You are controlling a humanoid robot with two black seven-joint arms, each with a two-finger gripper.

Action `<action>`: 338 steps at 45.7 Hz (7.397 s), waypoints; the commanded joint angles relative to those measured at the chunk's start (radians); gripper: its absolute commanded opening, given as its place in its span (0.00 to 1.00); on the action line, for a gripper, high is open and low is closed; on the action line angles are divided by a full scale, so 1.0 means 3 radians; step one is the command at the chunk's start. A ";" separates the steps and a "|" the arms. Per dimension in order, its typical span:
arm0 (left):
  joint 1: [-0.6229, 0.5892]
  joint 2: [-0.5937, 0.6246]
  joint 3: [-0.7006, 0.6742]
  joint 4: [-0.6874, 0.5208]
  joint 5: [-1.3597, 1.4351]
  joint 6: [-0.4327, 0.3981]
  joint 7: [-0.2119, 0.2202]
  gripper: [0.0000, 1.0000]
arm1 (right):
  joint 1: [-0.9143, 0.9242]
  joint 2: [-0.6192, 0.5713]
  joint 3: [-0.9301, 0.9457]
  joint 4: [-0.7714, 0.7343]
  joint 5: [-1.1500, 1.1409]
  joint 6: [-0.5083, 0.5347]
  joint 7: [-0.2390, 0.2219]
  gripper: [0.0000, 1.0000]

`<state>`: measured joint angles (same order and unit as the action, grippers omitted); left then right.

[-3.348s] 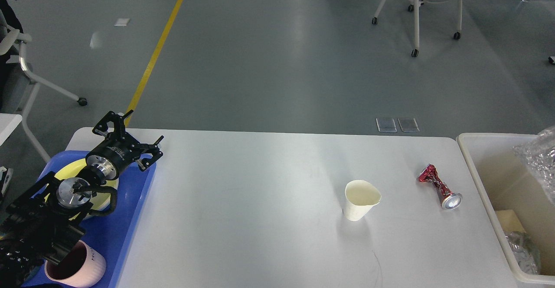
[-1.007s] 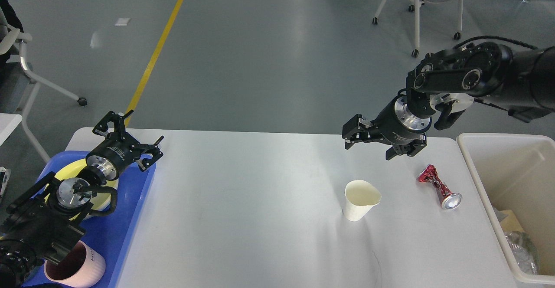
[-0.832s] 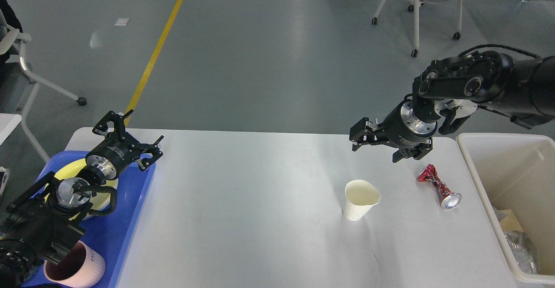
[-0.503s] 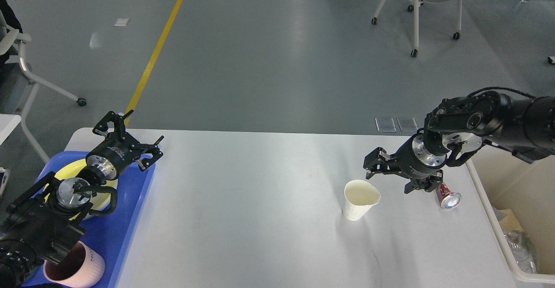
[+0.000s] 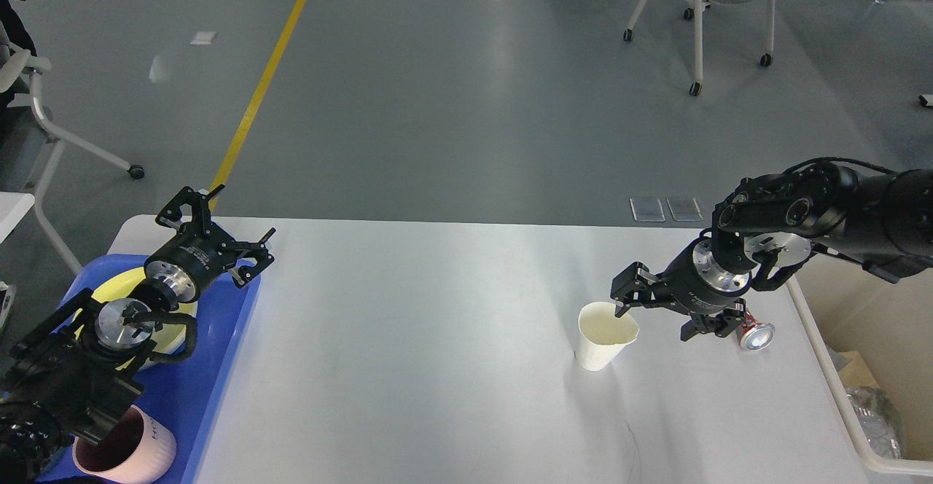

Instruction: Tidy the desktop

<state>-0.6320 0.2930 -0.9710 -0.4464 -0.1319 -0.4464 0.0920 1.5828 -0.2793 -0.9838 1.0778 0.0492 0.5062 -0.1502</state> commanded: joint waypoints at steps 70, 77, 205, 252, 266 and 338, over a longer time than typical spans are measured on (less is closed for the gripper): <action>0.0005 0.0000 0.0000 0.0000 0.0000 0.0000 0.0000 1.00 | -0.0930 -0.0240 0.0559 -0.0663 0.0071 -0.0056 0.0000 1.00; 0.0005 0.0000 0.0000 0.0000 0.0000 0.0000 0.0005 1.00 | -0.0981 -0.0158 0.0564 -0.0683 0.0071 -0.0056 0.0000 1.00; 0.0000 0.0000 0.0000 0.0000 0.0000 0.0000 0.0005 1.00 | -0.0986 0.1452 0.0232 -0.0959 0.0986 -0.0388 -0.0460 1.00; 0.0000 0.0000 0.0000 0.0000 0.0000 0.0000 0.0000 1.00 | -0.1104 0.1601 0.0365 -0.1092 0.1340 -0.1043 -0.0455 0.00; 0.0000 0.0000 0.0000 0.0000 0.0000 0.0000 0.0000 1.00 | -0.0629 0.1565 0.0360 -0.0725 0.1017 -0.0982 -0.0445 0.00; 0.0000 0.0000 0.0000 0.0000 0.0000 0.0000 0.0000 1.00 | -0.2821 -0.0645 0.1566 -0.3305 0.0112 -0.1692 -0.0414 0.00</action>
<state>-0.6319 0.2930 -0.9710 -0.4464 -0.1319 -0.4464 0.0920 0.9009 -0.5778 -0.6271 0.3157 0.0795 0.0528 -0.2753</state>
